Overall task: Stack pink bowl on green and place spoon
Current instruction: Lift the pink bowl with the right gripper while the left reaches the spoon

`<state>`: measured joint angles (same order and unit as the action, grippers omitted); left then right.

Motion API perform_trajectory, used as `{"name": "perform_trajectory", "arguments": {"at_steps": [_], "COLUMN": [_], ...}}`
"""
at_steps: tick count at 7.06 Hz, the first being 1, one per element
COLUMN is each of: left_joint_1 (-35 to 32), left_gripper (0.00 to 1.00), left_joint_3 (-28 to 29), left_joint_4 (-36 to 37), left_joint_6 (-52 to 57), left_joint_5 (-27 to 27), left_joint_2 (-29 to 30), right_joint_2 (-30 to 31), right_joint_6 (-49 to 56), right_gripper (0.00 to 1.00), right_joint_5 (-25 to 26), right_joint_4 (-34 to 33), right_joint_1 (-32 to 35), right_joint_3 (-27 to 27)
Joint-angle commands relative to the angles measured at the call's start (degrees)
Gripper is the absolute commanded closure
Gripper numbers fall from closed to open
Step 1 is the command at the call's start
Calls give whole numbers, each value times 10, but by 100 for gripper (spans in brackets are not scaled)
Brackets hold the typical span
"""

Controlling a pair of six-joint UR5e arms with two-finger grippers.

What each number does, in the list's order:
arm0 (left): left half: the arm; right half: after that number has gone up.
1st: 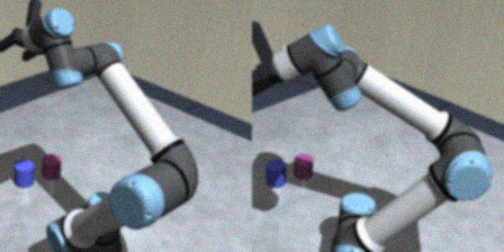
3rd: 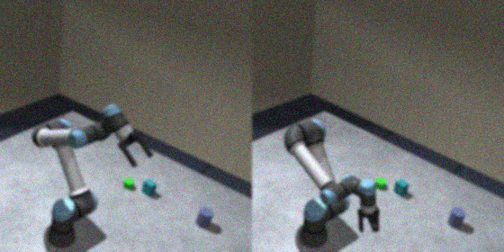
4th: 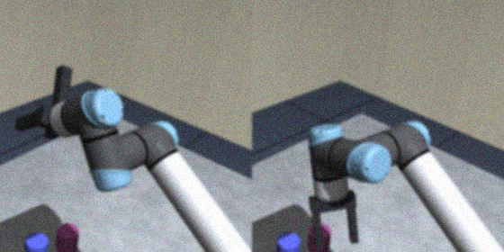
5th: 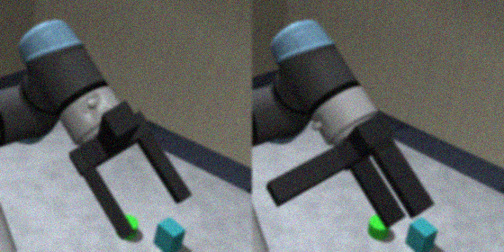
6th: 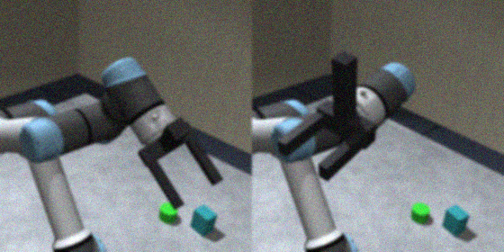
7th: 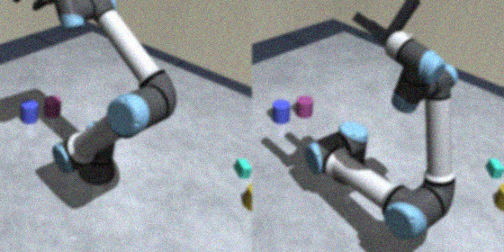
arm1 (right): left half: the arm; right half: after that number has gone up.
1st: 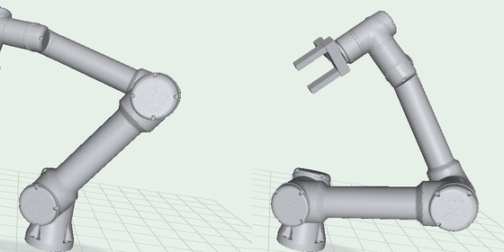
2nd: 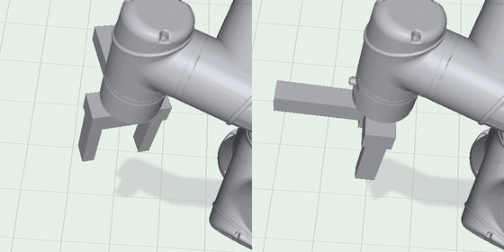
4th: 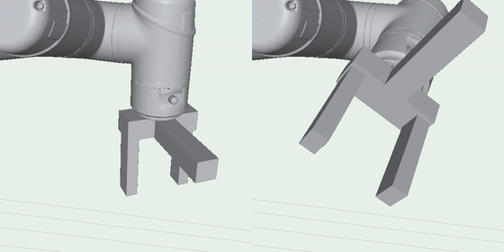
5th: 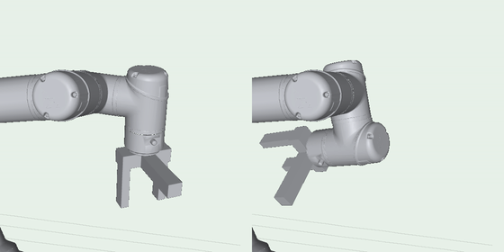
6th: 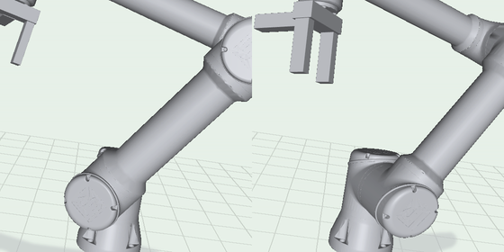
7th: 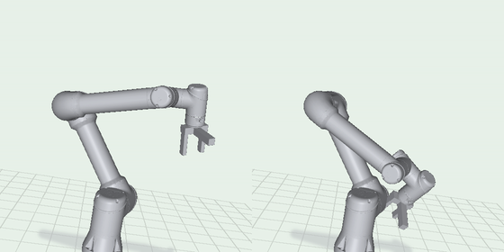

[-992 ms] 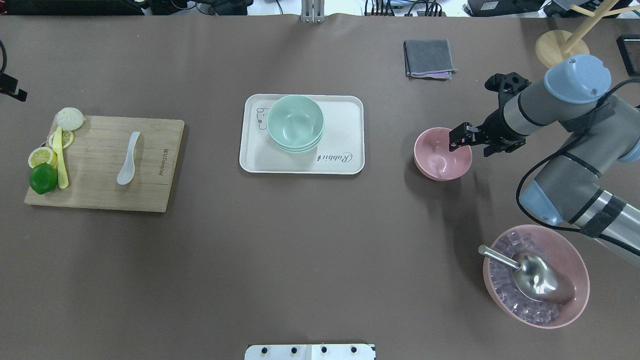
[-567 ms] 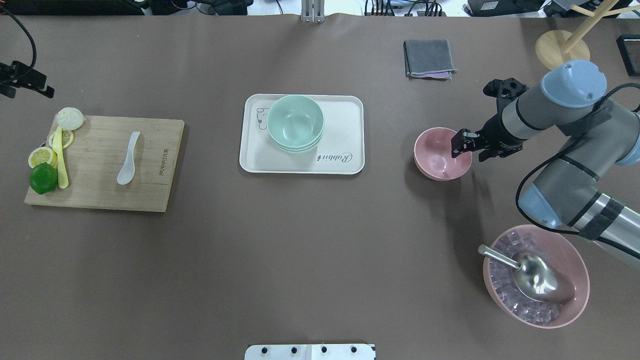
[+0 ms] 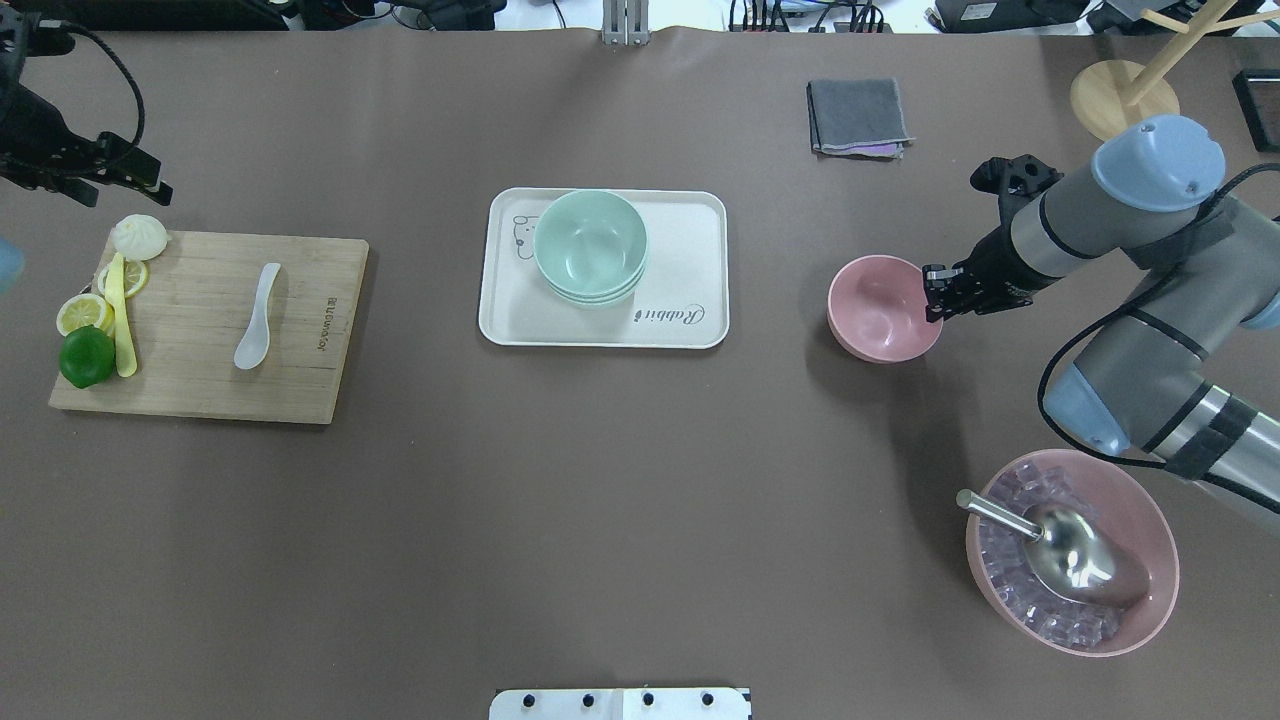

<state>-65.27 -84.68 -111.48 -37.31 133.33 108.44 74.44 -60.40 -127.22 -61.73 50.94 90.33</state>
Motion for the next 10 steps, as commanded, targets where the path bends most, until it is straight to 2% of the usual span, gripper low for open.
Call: {"name": "perform_trajectory", "arguments": {"at_steps": [1, 4, 6, 10], "left_joint_1": [26, 99, 108, 114], "left_gripper": [3, 3, 4, 40], "left_joint_3": [34, 44, 40, 17], "left_joint_4": [-2, 0, -1, 6], "left_joint_6": [-6, -110, -130, -134], "left_joint_5": [-31, -86, -95, -96], "left_joint_2": [25, 56, 49, 27], "right_joint_2": [-18, -62, -73, -98], "right_joint_6": [-8, -34, -39, -80], "right_gripper": [100, 100, 100, 100], "right_joint_5": [-26, -31, -31, -31], "right_joint_4": [0, -2, -2, -2], "right_joint_1": [21, 36, 42, 45], "right_joint_3": [4, 7, 7, 8]}}
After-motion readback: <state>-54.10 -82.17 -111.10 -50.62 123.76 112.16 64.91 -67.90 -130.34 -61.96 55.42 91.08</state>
